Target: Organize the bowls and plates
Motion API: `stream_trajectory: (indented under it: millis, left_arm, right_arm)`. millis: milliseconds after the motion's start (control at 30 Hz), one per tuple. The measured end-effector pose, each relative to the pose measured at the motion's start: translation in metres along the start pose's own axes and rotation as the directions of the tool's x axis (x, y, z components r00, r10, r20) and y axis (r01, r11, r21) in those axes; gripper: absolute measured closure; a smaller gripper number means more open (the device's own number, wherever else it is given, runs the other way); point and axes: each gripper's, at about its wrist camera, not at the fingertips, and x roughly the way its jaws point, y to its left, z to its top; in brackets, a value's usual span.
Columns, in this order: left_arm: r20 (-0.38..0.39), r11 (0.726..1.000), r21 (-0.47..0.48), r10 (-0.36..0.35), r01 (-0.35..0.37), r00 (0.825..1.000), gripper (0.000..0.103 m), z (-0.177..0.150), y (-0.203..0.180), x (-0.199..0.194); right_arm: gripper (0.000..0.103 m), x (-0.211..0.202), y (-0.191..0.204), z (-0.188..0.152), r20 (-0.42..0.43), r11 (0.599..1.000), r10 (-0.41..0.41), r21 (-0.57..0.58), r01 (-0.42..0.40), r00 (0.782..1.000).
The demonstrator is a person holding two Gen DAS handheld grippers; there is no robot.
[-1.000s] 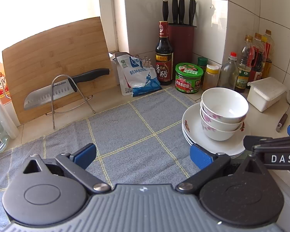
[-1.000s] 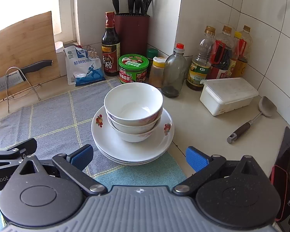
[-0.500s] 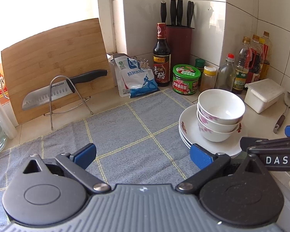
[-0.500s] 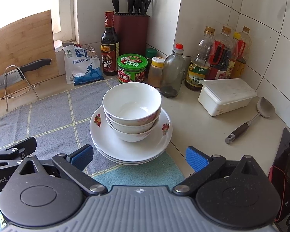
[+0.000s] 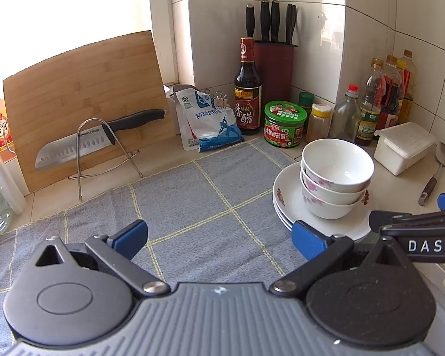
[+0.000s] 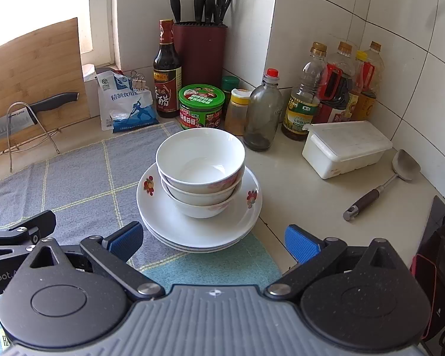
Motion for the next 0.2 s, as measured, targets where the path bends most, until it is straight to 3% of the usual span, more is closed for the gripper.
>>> stream_trajectory:
  millis: [200]
  left_arm:
    - [-0.001,1.0,-0.002,-0.001,0.001,1.0,0.001,0.0005,-0.0011,-0.001]
  right_arm:
    - [0.0,-0.0009,-0.0007,-0.0009,0.0,1.0,-0.003,0.0,0.003,1.0]
